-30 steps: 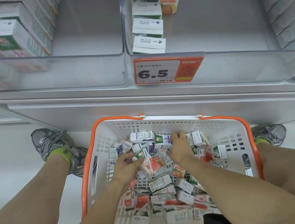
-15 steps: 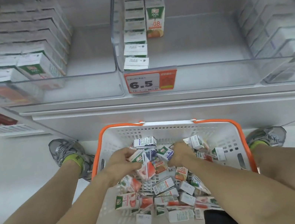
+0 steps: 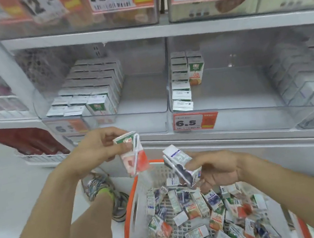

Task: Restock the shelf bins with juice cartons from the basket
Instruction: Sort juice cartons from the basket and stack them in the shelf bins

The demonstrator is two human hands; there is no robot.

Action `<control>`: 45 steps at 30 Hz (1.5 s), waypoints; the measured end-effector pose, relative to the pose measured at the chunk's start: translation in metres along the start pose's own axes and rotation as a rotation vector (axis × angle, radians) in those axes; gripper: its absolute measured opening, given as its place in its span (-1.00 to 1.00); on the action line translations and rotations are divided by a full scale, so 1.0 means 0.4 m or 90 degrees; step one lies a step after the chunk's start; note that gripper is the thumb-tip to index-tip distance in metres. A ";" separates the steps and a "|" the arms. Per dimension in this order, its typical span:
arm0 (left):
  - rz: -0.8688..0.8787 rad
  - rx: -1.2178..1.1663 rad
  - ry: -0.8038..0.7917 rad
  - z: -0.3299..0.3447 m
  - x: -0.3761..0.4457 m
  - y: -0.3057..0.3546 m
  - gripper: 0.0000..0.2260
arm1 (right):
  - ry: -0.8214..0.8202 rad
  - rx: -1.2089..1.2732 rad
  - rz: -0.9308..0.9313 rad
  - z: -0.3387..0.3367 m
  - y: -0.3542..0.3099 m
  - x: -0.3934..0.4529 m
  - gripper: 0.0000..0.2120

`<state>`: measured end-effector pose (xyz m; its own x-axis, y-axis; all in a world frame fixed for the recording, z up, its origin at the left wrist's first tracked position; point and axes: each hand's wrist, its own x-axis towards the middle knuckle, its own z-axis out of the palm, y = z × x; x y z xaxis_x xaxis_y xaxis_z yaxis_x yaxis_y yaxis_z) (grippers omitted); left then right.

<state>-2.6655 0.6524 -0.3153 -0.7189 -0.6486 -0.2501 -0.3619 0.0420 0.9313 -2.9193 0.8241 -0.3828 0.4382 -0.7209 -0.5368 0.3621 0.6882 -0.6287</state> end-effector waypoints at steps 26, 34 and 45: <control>0.061 -0.179 0.123 0.124 0.011 0.048 -0.41 | 0.334 -0.252 -0.434 0.161 -0.082 -0.041 -0.37; 0.082 -0.122 -0.053 0.089 -0.005 0.019 -0.33 | 0.334 -0.277 -0.456 0.137 -0.093 -0.028 -0.31; 0.253 0.126 0.392 -0.083 -0.002 0.088 -0.70 | 0.317 -0.238 -0.472 0.114 -0.116 -0.037 -0.51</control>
<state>-2.6581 0.6294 -0.2735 -0.3773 -0.8608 0.3416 -0.2868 0.4593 0.8407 -2.9053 0.8067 -0.3200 -0.2261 -0.9726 -0.0544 0.0828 0.0365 -0.9959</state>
